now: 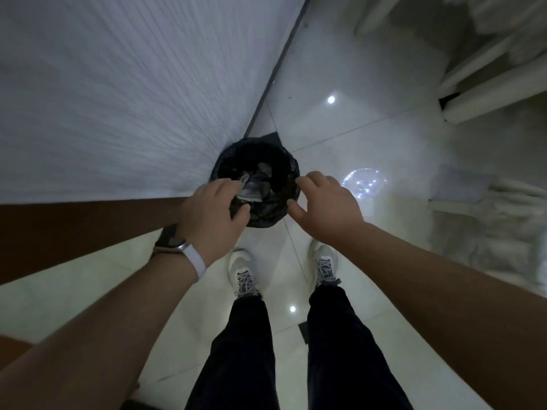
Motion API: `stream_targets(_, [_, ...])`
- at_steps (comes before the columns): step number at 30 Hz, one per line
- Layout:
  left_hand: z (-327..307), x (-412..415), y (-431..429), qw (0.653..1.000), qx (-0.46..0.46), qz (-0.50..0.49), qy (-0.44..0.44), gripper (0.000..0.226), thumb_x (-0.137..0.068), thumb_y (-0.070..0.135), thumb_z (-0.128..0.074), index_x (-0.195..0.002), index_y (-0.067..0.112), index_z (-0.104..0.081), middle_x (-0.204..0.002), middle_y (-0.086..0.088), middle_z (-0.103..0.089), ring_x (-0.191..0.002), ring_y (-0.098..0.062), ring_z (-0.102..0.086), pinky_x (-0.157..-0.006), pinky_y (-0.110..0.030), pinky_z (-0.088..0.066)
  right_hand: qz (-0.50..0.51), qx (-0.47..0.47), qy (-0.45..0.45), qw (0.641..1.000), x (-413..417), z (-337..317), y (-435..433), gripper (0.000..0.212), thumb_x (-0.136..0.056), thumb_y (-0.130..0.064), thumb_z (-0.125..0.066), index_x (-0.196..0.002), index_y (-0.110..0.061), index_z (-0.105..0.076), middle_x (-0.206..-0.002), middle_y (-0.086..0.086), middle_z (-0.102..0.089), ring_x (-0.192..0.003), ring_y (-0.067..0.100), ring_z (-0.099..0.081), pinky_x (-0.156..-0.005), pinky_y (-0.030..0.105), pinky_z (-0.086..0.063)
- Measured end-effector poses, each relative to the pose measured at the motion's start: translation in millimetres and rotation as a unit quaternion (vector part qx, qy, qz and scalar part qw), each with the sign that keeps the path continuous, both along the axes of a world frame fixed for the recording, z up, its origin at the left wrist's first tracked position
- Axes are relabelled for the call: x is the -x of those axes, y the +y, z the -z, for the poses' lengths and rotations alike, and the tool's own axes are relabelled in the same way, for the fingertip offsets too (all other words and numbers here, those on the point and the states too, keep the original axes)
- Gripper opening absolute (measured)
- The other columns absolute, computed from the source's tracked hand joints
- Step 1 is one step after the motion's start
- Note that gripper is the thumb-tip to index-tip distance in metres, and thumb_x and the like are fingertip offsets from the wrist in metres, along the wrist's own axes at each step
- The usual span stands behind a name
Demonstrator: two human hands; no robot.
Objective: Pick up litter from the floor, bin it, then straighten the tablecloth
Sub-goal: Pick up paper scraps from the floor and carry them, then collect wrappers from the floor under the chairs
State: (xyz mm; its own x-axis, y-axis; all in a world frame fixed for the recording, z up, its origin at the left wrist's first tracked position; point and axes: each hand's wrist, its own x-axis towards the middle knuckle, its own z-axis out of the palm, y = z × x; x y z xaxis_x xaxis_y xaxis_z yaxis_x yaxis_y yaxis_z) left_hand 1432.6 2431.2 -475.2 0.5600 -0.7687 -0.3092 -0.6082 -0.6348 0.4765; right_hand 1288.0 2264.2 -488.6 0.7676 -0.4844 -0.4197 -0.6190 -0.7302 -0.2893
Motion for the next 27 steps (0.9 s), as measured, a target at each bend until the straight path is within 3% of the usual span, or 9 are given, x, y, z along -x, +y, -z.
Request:
stream_targets(6, [-109.8, -8.6, -4.9, 0.996, 0.009, 0.057, -0.063, 0.046, -0.086, 0.038, -0.056, -0.122, 0.011, -0.063, -0.126, -0.013, -0.061, -0.112, -0.035, -0.055, -0.089, -0.045, -0.046, -0.019, 0.040, -0.005, 0.999, 2.9, -120.6, 6.8, 0.050, -0.090, -0.050, -0.045, -0.124, -0.015, -0.055, -0.122, 0.006, -0.057, -0.107, 0.028, -0.052, -0.083, 0.041, -0.048])
stream_targets(10, [-170.0, -20.9, -6.4, 0.992, 0.035, 0.075, -0.092, 0.042, -0.089, 0.035, -0.060, -0.123, 0.011, -0.062, -0.124, -0.013, -0.061, -0.111, -0.035, -0.055, -0.089, -0.045, -0.046, 0.001, 0.065, -0.016, 0.998, 10.7, -191.0, 12.0, 0.050, -0.090, -0.051, -0.046, -0.126, -0.016, -0.054, -0.124, 0.006, -0.056, -0.111, 0.028, -0.051, -0.086, 0.040, -0.047])
stream_targets(14, [-219.1, -27.8, -9.2, 0.982, 0.066, 0.124, -0.126, 0.043, -0.086, 0.038, -0.051, -0.116, 0.010, -0.064, -0.114, -0.012, -0.064, -0.103, -0.035, -0.058, -0.083, -0.044, -0.048, 0.023, 0.098, -0.027, 0.995, 24.7, -243.8, 18.9, 0.050, -0.091, -0.050, -0.047, -0.126, -0.015, -0.054, -0.124, 0.006, -0.056, -0.110, 0.029, -0.052, -0.085, 0.039, -0.047])
stream_targets(17, [-243.8, -24.2, -15.8, 0.975, 0.070, 0.161, -0.137, 0.042, -0.089, 0.038, -0.052, -0.120, 0.011, -0.064, -0.122, -0.011, -0.062, -0.111, -0.033, -0.056, -0.089, -0.045, -0.048, 0.035, 0.113, -0.023, 0.993, 40.2, -271.9, 24.2, 0.051, -0.091, -0.051, -0.043, -0.128, -0.016, -0.052, -0.125, 0.005, -0.055, -0.111, 0.028, -0.051, -0.087, 0.039, -0.045])
stream_targets(19, [-260.6, -13.2, -22.7, 0.969, 0.079, 0.190, -0.134, 0.040, -0.091, 0.036, -0.056, -0.124, 0.013, -0.062, -0.127, -0.010, -0.060, -0.116, -0.031, -0.053, -0.094, -0.046, -0.046, 0.046, 0.124, -0.017, 0.991, 54.7, -290.3, 26.9, 0.052, -0.092, -0.051, -0.040, -0.129, -0.017, -0.050, -0.126, 0.004, -0.054, -0.113, 0.028, -0.049, -0.090, 0.039, -0.043])
stream_targets(27, [-336.8, 83.0, -72.4, 0.914, 0.180, 0.336, -0.137, 0.043, -0.088, 0.037, -0.053, -0.121, 0.012, -0.064, -0.121, -0.010, -0.063, -0.111, -0.029, -0.058, -0.089, -0.044, -0.048, 0.147, 0.191, -0.030, 0.970, 156.7, -362.7, 30.8, 0.051, -0.092, -0.052, -0.040, -0.129, -0.018, -0.050, -0.129, 0.005, -0.053, -0.115, 0.028, -0.048, -0.093, 0.039, -0.041])
